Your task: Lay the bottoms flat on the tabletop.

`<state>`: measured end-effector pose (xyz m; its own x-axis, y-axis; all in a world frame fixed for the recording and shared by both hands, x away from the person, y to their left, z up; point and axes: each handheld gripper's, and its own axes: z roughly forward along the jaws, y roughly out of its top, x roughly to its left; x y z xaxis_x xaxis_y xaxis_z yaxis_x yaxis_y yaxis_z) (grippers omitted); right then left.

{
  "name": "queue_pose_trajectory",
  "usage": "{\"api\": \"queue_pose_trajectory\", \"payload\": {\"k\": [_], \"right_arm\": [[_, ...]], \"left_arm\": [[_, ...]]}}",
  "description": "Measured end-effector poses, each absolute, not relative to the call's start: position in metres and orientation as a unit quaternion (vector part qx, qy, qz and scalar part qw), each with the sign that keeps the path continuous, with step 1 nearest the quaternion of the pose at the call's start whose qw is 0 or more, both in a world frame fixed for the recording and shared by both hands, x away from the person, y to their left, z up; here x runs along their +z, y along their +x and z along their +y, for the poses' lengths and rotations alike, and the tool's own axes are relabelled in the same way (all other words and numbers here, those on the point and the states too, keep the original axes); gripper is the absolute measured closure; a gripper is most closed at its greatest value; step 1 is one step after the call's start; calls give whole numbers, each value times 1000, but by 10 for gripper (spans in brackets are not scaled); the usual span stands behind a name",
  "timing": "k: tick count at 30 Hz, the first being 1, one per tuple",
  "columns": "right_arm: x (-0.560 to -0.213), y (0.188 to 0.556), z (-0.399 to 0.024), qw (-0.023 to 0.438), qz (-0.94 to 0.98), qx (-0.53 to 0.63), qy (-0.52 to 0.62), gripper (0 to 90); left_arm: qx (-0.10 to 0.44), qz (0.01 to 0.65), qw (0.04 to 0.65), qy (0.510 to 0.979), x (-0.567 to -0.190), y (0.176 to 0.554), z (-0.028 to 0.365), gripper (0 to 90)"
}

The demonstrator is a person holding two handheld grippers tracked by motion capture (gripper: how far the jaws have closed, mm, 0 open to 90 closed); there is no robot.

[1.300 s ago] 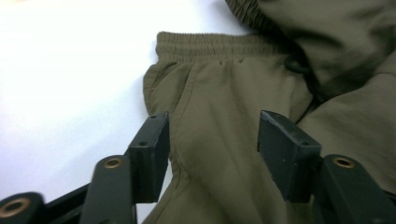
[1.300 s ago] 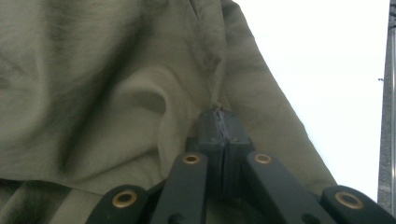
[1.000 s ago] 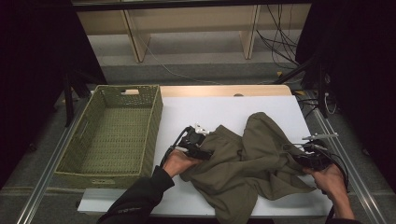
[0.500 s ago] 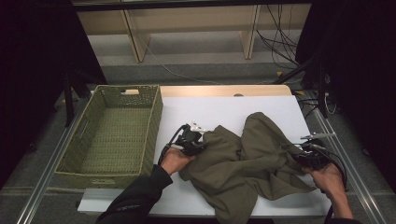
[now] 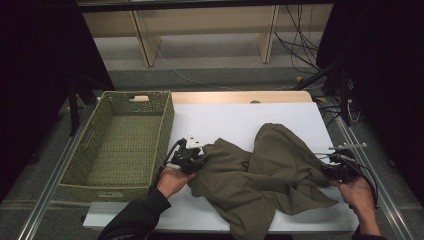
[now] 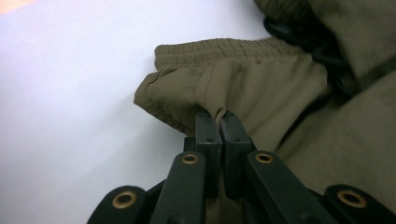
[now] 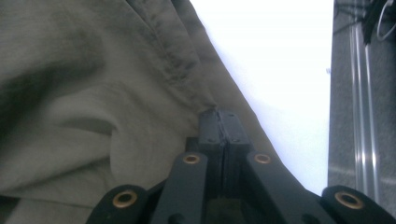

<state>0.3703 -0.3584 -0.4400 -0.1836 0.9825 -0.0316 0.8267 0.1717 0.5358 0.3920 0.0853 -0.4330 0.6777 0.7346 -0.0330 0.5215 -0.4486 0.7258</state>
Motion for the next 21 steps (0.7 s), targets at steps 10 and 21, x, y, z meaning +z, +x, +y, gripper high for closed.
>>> {"api": "queue_pose_trajectory", "payload": {"k": [10,21], "right_arm": [[-440,368,-357,167,750,226,599,762],[-412,400,-345,186,744,303,565,433]], "left_arm": [[129,365,372,844,-439,380,82,871],[124,368,380,840,-440,380,84,871]]}}
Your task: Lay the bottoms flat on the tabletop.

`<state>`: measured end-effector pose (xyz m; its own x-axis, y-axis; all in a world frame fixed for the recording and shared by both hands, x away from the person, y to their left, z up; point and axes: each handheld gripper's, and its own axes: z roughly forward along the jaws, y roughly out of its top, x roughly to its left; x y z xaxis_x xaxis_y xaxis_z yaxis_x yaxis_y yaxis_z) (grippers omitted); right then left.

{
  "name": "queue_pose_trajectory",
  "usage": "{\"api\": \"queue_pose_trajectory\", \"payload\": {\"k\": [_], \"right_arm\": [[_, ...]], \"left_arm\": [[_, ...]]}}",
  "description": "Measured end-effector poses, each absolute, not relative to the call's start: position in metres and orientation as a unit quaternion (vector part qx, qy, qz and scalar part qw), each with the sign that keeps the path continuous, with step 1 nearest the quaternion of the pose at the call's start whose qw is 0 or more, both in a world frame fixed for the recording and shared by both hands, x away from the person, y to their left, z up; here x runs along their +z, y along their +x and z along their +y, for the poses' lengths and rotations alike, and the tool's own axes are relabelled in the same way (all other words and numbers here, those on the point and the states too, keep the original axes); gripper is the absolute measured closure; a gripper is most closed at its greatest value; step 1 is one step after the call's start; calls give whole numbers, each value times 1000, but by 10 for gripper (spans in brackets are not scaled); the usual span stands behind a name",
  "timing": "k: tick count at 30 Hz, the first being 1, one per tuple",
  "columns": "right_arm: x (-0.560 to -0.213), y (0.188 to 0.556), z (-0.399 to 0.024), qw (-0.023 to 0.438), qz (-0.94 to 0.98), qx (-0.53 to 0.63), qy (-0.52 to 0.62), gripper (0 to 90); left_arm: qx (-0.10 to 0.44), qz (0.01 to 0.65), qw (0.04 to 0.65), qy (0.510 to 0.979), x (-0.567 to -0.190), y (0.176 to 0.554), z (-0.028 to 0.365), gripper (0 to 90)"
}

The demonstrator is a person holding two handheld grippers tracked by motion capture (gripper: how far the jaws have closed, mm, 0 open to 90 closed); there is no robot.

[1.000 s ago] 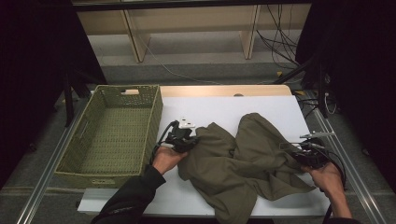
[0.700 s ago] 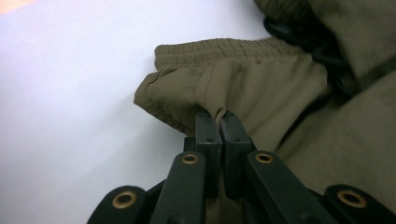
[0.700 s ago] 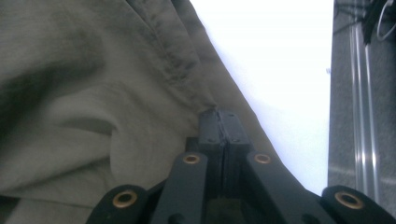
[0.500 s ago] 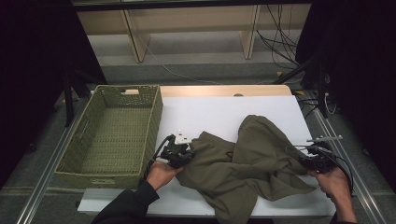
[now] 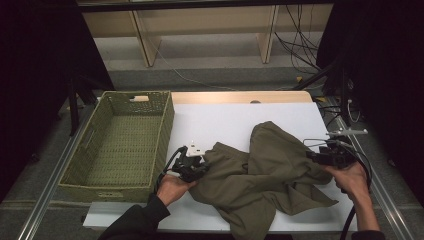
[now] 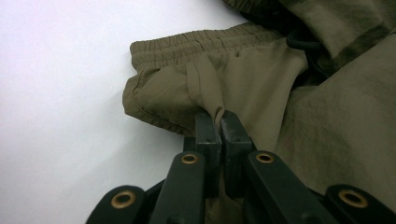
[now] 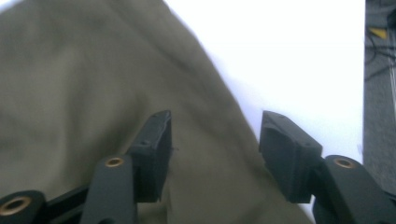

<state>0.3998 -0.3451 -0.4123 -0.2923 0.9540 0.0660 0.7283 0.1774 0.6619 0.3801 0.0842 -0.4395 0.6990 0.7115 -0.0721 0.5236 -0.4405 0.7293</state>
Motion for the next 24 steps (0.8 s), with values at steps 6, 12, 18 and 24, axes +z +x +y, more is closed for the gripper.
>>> {"api": "queue_pose_trajectory", "payload": {"k": [6,12,18,24], "right_arm": [[-409,431,-331,182,754,302,555,377],[-417,457,-323,162,760,298,554,346],[-422,469,-319,154,764,300,550,354],[-433,483,-315,124,775,289,548,380]], "left_arm": [[122,368,380,840,-440,381,84,871],[122,366,382,839,-440,382,84,870],[122,364,384,840,-439,380,83,870],[122,363,382,841,-440,381,83,870]]}}
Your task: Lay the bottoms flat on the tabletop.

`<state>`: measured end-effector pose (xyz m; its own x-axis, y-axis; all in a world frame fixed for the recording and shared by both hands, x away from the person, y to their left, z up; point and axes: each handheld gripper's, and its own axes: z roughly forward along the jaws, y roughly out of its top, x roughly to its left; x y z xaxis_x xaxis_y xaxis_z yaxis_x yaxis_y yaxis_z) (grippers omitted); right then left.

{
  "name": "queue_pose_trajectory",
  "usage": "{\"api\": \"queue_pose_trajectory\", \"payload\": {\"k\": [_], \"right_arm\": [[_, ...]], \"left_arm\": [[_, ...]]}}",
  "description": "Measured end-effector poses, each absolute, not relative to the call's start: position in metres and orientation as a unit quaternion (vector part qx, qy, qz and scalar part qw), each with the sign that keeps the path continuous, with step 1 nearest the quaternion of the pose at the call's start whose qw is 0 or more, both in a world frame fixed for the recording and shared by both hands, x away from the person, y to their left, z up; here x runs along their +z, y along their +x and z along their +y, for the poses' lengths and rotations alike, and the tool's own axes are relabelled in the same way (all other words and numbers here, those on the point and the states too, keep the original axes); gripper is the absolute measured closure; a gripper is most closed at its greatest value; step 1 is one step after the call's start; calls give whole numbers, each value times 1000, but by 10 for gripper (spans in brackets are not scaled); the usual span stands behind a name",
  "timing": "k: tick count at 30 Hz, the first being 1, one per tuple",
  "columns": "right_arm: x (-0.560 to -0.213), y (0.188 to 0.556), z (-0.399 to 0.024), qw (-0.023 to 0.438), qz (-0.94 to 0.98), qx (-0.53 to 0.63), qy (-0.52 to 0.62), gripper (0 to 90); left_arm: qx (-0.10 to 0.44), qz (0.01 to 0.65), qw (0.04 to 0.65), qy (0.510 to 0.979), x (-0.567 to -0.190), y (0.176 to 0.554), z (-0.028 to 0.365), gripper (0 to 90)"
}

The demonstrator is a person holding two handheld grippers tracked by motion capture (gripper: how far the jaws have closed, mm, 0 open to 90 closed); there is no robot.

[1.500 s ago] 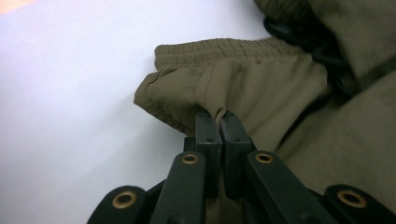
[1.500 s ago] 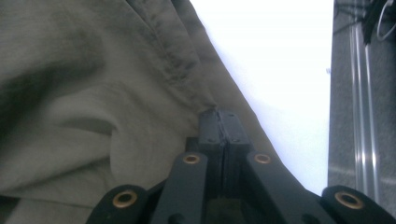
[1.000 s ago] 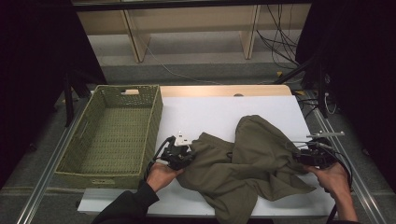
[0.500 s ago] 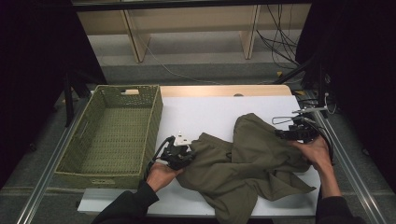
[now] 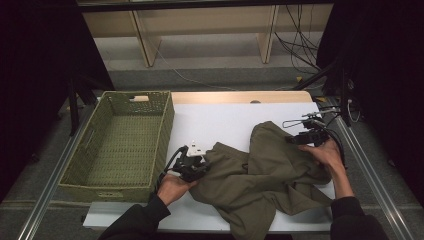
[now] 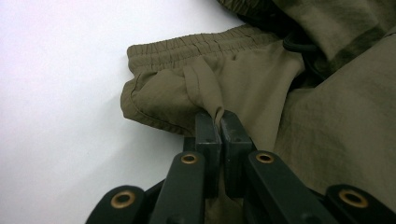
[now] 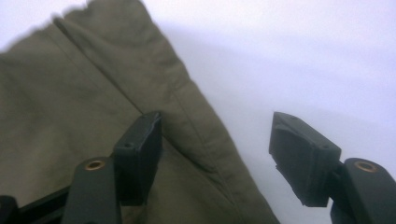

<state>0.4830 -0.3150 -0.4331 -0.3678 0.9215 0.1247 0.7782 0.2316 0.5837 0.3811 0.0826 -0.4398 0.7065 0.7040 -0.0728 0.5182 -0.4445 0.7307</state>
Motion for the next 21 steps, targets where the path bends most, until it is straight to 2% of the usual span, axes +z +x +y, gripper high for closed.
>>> {"api": "queue_pose_trajectory", "payload": {"k": [1,5,7,10,21], "right_arm": [[-436,484,-313,117,780,284,545,419],[-438,483,-308,108,793,269,536,721],[-433,478,-308,103,798,276,525,828],[-424,473,-308,120,801,270,520,877],[-388,461,-349,222,725,312,573,890]], "left_arm": [[122,362,381,842,-440,381,83,870],[123,364,384,839,-439,382,84,870],[125,365,386,838,-439,382,85,871],[132,365,392,834,-438,381,85,872],[179,372,423,807,-416,383,95,877]]}}
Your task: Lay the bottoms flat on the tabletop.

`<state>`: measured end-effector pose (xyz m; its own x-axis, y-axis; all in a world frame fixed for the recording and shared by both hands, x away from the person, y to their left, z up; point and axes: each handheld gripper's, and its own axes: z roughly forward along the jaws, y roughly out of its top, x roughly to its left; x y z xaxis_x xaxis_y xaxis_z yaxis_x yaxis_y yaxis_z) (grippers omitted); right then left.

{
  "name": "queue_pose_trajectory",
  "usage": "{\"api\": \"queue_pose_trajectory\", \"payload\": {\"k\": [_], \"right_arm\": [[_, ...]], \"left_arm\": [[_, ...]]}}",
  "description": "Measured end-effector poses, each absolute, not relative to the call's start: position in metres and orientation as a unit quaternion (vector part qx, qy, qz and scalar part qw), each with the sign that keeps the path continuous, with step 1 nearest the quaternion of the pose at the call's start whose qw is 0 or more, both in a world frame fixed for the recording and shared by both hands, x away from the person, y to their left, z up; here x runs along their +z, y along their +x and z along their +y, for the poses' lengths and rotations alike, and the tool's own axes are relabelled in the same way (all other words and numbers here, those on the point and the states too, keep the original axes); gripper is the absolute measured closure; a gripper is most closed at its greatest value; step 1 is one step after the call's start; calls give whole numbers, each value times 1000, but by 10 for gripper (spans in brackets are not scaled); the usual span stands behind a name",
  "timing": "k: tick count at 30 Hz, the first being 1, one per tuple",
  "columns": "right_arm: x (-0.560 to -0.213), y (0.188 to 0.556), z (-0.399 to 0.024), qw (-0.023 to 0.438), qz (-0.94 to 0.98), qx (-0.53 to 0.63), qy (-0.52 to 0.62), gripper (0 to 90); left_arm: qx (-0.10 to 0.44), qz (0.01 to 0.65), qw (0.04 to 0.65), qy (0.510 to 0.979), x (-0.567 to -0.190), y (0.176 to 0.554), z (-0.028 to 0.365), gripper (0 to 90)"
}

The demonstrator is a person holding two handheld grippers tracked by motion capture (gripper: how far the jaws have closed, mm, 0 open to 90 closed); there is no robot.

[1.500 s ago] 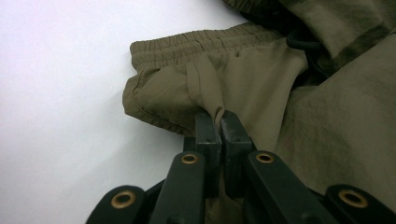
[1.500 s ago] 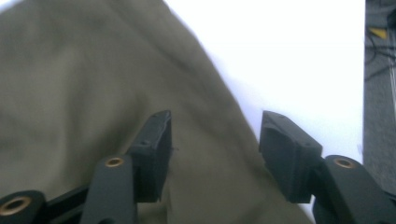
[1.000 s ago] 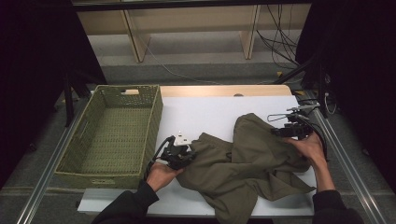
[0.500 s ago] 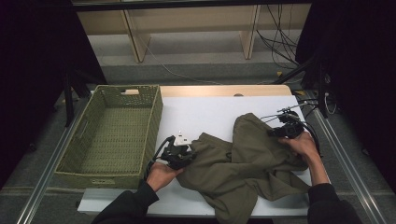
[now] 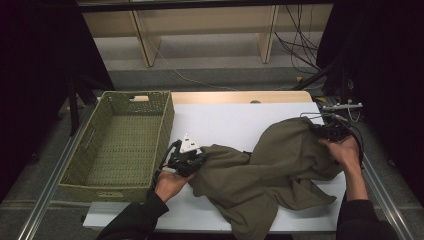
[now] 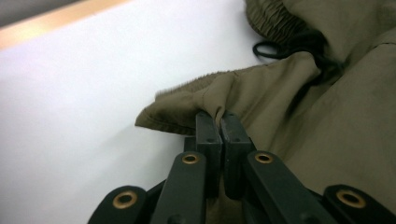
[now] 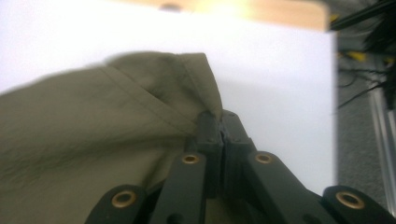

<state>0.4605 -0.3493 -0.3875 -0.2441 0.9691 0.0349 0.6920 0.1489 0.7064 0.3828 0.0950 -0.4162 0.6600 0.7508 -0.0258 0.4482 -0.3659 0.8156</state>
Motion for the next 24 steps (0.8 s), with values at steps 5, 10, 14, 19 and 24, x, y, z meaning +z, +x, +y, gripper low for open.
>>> {"api": "queue_pose_trajectory", "payload": {"k": [5,10,14,19,24], "right_arm": [[-371,453,-361,257,691,344,582,890],[-377,443,-364,249,696,329,588,889],[-398,432,-364,232,711,299,592,887],[-414,416,-368,214,712,281,607,883],[-422,402,-371,207,712,268,615,881]], "left_arm": [[197,378,444,788,-402,382,105,877],[185,372,437,798,-407,375,103,875],[155,358,415,822,-423,363,97,872],[143,347,392,840,-439,351,93,871],[124,340,381,851,-447,347,90,870]]}}
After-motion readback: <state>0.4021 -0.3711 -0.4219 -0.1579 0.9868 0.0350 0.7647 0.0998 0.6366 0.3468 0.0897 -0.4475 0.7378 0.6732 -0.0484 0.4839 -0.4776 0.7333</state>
